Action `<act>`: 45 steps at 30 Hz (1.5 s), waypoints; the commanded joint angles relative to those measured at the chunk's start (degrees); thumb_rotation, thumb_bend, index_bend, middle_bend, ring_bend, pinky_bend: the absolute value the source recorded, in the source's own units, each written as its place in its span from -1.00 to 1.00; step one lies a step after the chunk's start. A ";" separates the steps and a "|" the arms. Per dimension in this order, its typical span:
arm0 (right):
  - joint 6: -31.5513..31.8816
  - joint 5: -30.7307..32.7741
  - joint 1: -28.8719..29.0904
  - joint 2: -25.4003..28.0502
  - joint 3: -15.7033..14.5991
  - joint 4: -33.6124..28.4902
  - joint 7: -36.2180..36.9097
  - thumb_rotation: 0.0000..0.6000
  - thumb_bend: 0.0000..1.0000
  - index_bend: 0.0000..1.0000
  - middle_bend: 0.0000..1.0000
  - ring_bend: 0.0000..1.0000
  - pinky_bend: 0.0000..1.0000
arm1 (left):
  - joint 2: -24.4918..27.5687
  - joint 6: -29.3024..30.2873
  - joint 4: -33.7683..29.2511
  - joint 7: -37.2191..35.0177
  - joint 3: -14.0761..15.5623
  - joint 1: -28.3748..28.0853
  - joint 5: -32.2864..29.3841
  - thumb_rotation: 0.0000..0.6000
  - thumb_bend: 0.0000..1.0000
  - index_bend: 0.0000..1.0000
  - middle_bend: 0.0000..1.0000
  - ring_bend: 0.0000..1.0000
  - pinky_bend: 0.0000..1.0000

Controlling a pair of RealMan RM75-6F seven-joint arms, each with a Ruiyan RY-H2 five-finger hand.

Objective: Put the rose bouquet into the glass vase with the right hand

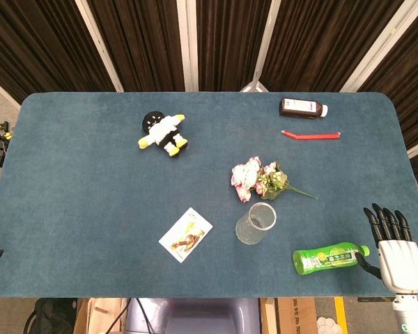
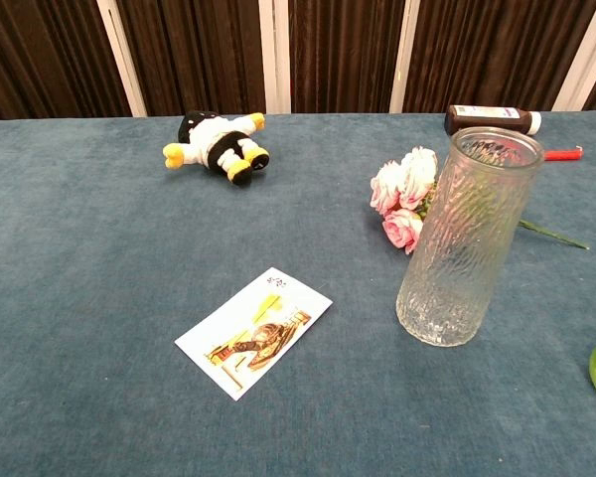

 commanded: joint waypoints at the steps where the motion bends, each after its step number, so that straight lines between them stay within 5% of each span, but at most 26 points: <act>1: -0.51 -0.31 0.28 -0.52 -0.02 -0.01 -1.03 1.00 -0.67 -0.89 -0.86 -0.87 -1.00 | 0.19 0.19 0.08 -0.23 -0.06 0.14 -0.05 1.00 -0.61 -0.66 -1.00 -1.00 -1.00; 33: -4.72 0.25 1.78 1.58 0.42 -1.04 6.05 1.00 -0.74 -0.90 -0.88 -0.87 -1.00 | -0.33 -0.04 -0.53 1.01 0.12 0.03 0.46 1.00 -0.61 -0.66 -1.00 -1.00 -1.00; 38: -14.42 3.98 6.85 7.45 2.18 -3.87 11.44 1.00 -0.74 -0.90 -0.90 -0.88 -1.00 | -0.52 0.36 -0.58 0.97 -0.27 0.11 0.06 1.00 -0.61 -0.67 -1.00 -1.00 -1.00; 45: -26.92 13.14 15.87 12.56 7.99 -8.72 7.96 1.00 -0.75 -0.97 -0.92 -0.90 -1.00 | -1.44 -0.42 -0.73 3.07 -0.23 -0.45 0.11 1.00 -0.61 -0.67 -1.00 -1.00 -1.00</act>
